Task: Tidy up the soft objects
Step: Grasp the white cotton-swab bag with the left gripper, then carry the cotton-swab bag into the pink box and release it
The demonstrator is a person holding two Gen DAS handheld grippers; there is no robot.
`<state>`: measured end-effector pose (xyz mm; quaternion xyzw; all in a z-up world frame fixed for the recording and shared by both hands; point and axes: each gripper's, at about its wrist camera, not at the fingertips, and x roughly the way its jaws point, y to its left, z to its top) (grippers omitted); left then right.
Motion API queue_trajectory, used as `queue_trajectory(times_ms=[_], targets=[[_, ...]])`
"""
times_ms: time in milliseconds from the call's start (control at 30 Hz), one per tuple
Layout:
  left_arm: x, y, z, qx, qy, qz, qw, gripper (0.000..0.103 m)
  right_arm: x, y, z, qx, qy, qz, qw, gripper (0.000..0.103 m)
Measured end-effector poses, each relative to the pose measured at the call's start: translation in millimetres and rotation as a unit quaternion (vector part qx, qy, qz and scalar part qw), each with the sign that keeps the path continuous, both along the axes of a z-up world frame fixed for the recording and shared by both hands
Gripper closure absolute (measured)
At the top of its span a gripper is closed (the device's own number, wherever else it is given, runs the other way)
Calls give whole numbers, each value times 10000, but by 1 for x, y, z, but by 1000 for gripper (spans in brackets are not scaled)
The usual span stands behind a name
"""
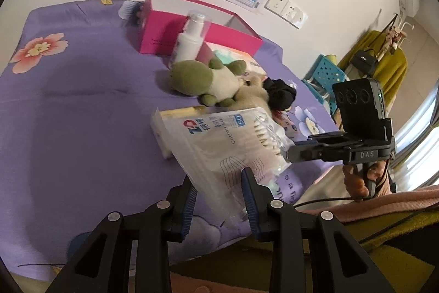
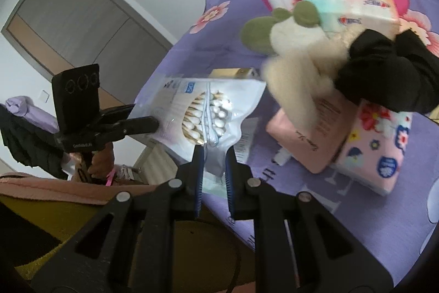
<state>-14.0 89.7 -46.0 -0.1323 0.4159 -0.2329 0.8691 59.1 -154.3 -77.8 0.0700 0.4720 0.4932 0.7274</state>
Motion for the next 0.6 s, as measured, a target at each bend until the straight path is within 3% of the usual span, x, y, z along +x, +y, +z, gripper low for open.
queue_trajectory(times_ms=[367, 600], targets=[[25, -13, 33, -21, -496, -190, 9986, 71, 6, -12, 14, 207, -272, -56, 9994, 86], [74, -43, 80, 24, -1038, -496, 9934, 71, 27, -40, 55, 364, -818, -558, 9944, 86]])
